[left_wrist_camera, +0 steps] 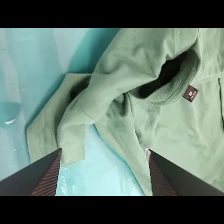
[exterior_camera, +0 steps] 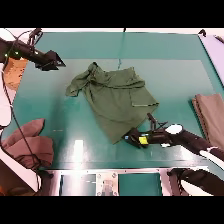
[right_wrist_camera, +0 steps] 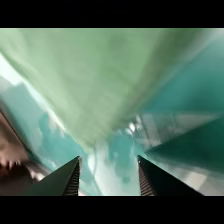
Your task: Fold the shirts.
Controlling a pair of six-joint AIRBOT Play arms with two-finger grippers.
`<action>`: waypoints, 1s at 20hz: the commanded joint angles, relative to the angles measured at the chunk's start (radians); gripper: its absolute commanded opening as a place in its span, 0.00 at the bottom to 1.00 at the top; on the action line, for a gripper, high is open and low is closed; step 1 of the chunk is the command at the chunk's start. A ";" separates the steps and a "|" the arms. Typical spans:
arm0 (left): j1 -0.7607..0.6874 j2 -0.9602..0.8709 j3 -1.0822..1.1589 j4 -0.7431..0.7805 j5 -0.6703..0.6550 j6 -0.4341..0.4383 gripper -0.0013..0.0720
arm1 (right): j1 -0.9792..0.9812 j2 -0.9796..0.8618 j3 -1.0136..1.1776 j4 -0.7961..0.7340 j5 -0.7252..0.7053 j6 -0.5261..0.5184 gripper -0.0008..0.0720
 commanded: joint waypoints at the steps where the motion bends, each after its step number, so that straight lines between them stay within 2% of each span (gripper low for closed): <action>1: 0.001 0.000 0.001 -0.001 -0.005 -0.005 0.86 | 0.114 -0.102 0.097 0.081 -0.185 -0.025 0.46; 2: 0.001 0.000 0.001 -0.001 -0.010 -0.014 0.86 | 0.111 -0.138 0.137 0.080 -0.185 -0.057 0.43; 3: 0.001 0.000 0.001 -0.001 -0.016 -0.018 0.86 | 0.102 -0.164 0.167 0.078 -0.182 -0.108 0.15; 4: 0.001 0.000 0.001 0.000 -0.027 -0.018 0.86 | 0.081 -0.172 0.187 0.062 -0.171 -0.142 0.03; 7: 0.001 0.001 0.001 0.004 -0.047 -0.018 0.86 | -0.124 -0.140 0.208 -0.122 -0.033 -0.143 0.03; 9: 0.001 0.002 0.001 0.008 -0.058 -0.018 0.86 | -0.365 -0.106 0.227 -0.278 0.026 -0.125 0.03; 11: -0.006 0.003 -0.006 0.010 -0.079 -0.018 0.86 | -0.627 -0.105 0.288 -0.351 0.096 -0.140 0.03; 13: -0.035 0.004 -0.059 0.015 -0.107 -0.017 0.86 | -0.805 -0.127 0.361 -0.369 0.158 -0.184 0.03; 15: -0.094 0.004 -0.135 0.044 -0.098 -0.016 0.86 | -0.872 -0.167 0.421 -0.380 0.203 -0.218 0.03; 18: -0.227 0.003 -0.206 0.151 -0.087 -0.016 0.86 | -0.870 -0.231 0.467 -0.409 0.203 -0.220 0.03; 20: -0.316 0.003 -0.241 0.148 -0.090 -0.017 0.86 | -0.859 -0.261 0.476 -0.406 0.202 -0.220 0.03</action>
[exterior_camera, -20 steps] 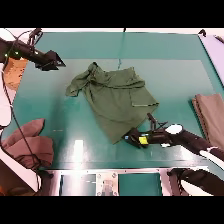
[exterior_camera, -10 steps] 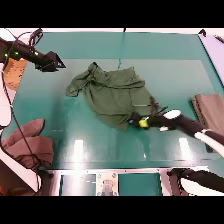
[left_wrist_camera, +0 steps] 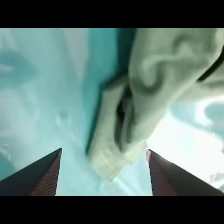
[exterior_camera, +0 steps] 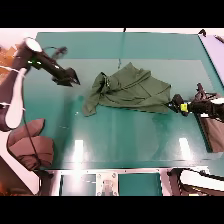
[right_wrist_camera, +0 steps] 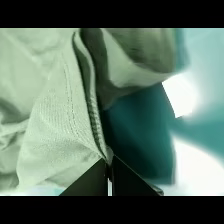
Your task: Fold the shirts.
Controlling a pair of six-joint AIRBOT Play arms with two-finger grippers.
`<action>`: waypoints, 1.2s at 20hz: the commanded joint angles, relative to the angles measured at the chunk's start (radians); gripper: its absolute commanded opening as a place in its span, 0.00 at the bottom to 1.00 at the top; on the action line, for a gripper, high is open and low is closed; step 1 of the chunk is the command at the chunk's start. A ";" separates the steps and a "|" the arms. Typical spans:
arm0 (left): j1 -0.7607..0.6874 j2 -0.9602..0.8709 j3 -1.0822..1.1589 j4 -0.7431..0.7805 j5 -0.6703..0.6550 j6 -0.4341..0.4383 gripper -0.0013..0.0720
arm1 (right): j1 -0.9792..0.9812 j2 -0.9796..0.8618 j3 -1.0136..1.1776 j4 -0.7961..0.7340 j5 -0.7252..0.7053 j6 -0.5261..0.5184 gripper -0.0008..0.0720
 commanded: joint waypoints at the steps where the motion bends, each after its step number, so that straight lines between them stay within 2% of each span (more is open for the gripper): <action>1: -0.148 0.000 -0.072 0.048 -0.003 0.001 0.86 | -0.024 -0.052 0.034 -0.023 0.022 -0.017 0.03; 3: -0.230 0.000 -0.116 0.119 -0.002 -0.005 0.86 | -0.023 -0.063 0.034 -0.023 0.021 -0.035 0.03; 5: -0.287 0.000 -0.169 0.259 -0.002 -0.048 0.86 | -0.023 -0.063 0.035 -0.023 0.019 -0.035 0.03; 6: -0.304 0.000 -0.190 0.299 -0.002 -0.068 0.80 | -0.023 -0.063 0.034 -0.023 0.019 -0.037 0.03; 7: -0.314 0.000 -0.201 0.299 -0.005 -0.070 0.52 | -0.023 -0.063 0.034 -0.023 0.019 -0.038 0.03; 8: -0.322 0.000 -0.204 0.282 -0.002 -0.070 0.30 | -0.023 -0.063 0.034 -0.023 0.019 -0.039 0.03; 10: -0.329 0.000 -0.204 0.259 0.014 -0.070 0.06 | -0.023 -0.063 0.034 -0.023 0.020 -0.039 0.03; 14: -0.326 0.007 -0.132 0.223 -0.057 -0.058 0.05 | -0.026 -0.052 0.064 -0.023 0.061 -0.038 0.03; 19: -0.253 0.108 0.196 0.129 -0.079 -0.068 0.05 | -0.033 0.097 0.274 0.012 0.239 -0.013 0.03; 21: -0.175 0.235 0.261 0.039 0.001 -0.086 0.05 | -0.044 0.204 0.408 0.074 0.248 0.026 0.03; 24: -0.024 0.500 0.251 -0.152 0.280 -0.085 0.05 | -0.080 0.342 0.673 0.184 0.227 0.079 0.03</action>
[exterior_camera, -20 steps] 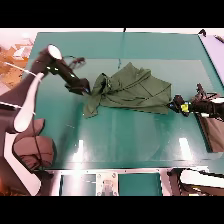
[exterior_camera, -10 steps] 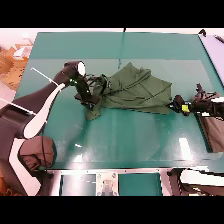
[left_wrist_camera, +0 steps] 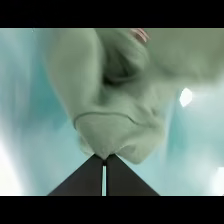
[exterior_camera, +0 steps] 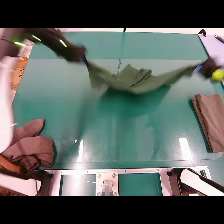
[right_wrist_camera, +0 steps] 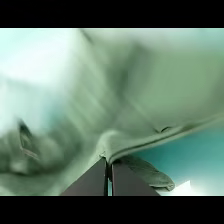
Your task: Fold the shirts.
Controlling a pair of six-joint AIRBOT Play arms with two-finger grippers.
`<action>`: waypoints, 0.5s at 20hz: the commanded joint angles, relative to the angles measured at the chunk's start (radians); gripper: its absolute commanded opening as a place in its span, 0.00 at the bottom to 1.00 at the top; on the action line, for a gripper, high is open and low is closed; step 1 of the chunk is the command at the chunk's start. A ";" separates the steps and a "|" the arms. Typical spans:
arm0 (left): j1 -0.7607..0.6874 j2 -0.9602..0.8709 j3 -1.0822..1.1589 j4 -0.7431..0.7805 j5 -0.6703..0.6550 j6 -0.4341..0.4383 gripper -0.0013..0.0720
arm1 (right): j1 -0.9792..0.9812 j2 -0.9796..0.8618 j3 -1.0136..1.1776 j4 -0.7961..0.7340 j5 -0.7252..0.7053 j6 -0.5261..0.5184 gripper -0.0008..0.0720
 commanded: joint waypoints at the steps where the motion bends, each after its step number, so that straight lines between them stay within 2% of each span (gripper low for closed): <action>1: 0.156 0.281 0.042 -0.204 0.324 -0.008 0.05 | -0.039 0.156 0.315 0.096 -0.025 0.091 0.03; 4: 0.246 0.509 0.042 -0.215 0.603 -0.005 0.05 | -0.113 0.221 0.591 0.097 -0.082 0.202 0.03; 6: 0.257 0.622 0.042 -0.211 0.726 0.042 0.05 | -0.159 0.243 0.739 0.097 -0.084 0.243 0.03; 10: 0.256 0.721 0.044 -0.166 0.758 0.050 0.06 | -0.171 0.298 0.827 0.097 -0.083 0.282 0.03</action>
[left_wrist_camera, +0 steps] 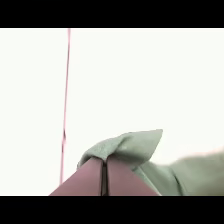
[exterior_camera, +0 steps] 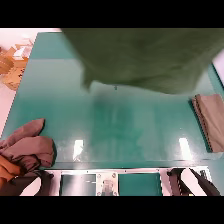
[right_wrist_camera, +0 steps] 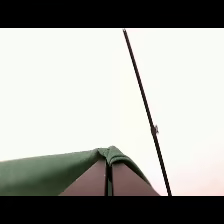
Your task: Fold the shirts.
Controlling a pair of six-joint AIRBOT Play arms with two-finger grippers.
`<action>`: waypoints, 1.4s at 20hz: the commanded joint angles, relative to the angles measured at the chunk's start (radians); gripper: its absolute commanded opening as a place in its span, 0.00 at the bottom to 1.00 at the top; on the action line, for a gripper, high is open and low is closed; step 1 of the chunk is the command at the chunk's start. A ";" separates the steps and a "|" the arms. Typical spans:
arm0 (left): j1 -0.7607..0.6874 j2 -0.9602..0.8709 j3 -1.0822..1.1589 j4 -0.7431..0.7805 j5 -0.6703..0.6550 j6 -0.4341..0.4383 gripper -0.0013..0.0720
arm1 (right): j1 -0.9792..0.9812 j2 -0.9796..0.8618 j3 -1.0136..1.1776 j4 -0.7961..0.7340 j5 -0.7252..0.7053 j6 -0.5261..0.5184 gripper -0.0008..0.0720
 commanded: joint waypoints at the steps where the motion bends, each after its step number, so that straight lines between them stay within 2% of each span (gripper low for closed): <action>1: 0.014 0.087 0.003 0.021 0.088 0.009 0.05 | -0.019 0.049 0.089 0.002 -0.005 0.053 0.03; 6: 0.014 0.083 -0.071 0.020 0.007 0.010 0.05 | -0.018 0.052 -0.002 0.003 0.079 0.053 0.03; 8: 0.014 0.069 -0.178 0.020 -0.043 0.012 0.05 | -0.017 0.052 -0.124 0.003 0.106 0.048 0.03; 11: -0.006 -0.031 -0.348 0.015 -0.096 0.026 0.05 | 0.045 0.044 -0.398 0.005 0.079 -0.050 0.03; 14: -0.118 -0.227 -0.504 0.014 -0.028 0.100 0.05 | 0.170 -0.030 -0.724 0.005 -0.061 -0.174 0.03; 17: -0.230 -0.508 -0.556 0.010 0.156 0.126 0.05 | 0.259 -0.240 -0.906 0.006 -0.246 -0.283 0.03; 19: -0.281 -0.667 -0.555 -0.026 0.271 0.127 0.06 | 0.277 -0.449 -0.891 0.006 -0.295 -0.294 0.03; 22: -0.323 -0.806 -0.555 -0.045 0.404 0.127 0.06 | 0.277 -0.736 -0.741 0.013 -0.284 -0.292 0.03; 25: -0.313 -0.823 -0.550 -0.053 0.428 0.134 0.06 | 0.284 -0.906 -0.576 0.013 -0.244 -0.292 0.03; 26: -0.304 -0.822 -0.534 -0.049 0.406 0.134 0.43 | 0.284 -0.934 -0.536 0.013 -0.229 -0.293 0.11; 27: -0.290 -0.817 -0.509 -0.049 0.353 0.134 0.89 | 0.283 -0.945 -0.504 0.008 -0.214 -0.293 0.34; 28: -0.268 -0.809 -0.480 -0.047 0.288 0.134 0.88 | 0.272 -0.943 -0.479 -0.013 -0.190 -0.293 0.36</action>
